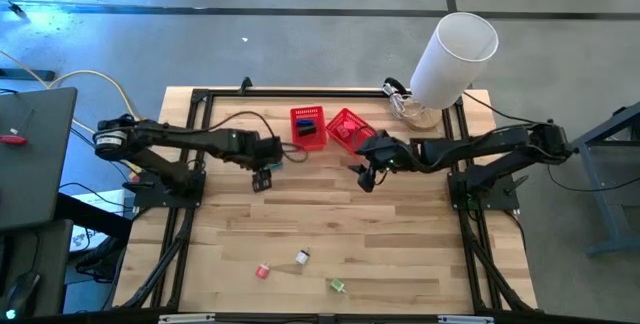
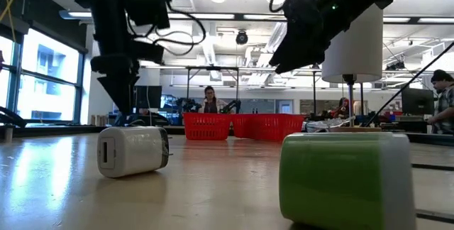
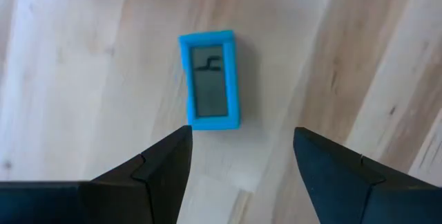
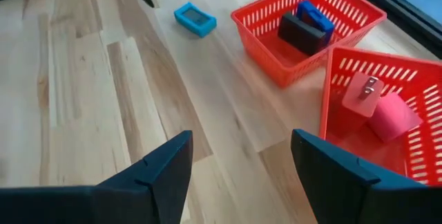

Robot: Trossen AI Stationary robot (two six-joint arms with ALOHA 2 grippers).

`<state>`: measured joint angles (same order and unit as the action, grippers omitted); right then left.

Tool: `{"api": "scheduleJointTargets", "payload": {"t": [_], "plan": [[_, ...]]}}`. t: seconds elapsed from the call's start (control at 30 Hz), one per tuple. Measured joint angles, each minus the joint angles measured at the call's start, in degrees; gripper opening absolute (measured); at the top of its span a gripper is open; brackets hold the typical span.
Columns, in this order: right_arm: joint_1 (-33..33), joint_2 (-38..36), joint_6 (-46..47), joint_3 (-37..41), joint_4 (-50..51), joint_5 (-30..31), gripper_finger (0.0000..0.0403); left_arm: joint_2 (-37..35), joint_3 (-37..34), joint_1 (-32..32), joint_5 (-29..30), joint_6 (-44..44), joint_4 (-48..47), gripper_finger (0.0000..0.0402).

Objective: Pick & Place Office items
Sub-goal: Put the light blue digital clock into the left red bin

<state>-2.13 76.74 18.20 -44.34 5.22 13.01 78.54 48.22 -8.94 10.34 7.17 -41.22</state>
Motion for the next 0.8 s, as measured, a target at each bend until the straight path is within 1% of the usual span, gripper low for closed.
{"api": "scheduleJointTargets", "payload": {"t": [0.13,0.23,0.43,0.63,0.8], "plan": [[-0.1,1.2,-0.2,0.0,-1.3,0.1,0.0233,0.0,-0.6,-4.2,-3.8,0.1,0.4,0.0243],[-0.2,1.5,-0.3,0.0,-2.0,0.3,0.0233,0.0,-0.6,-5.6,-5.7,-1.0,0.9,0.0243],[-0.2,1.5,-0.4,0.0,-2.1,0.3,0.0233,0.0,-0.6,-5.8,-4.3,-0.6,1.2,0.0243],[-0.2,1.5,-0.5,0.0,-2.1,0.3,0.0233,1.8,-0.6,-5.8,-4.1,7.7,2.8,0.0243],[-0.3,1.5,-0.5,0.0,-2.6,0.3,0.0233,4.4,-0.6,-5.8,-4.6,7.5,4.0,0.0243]]}}
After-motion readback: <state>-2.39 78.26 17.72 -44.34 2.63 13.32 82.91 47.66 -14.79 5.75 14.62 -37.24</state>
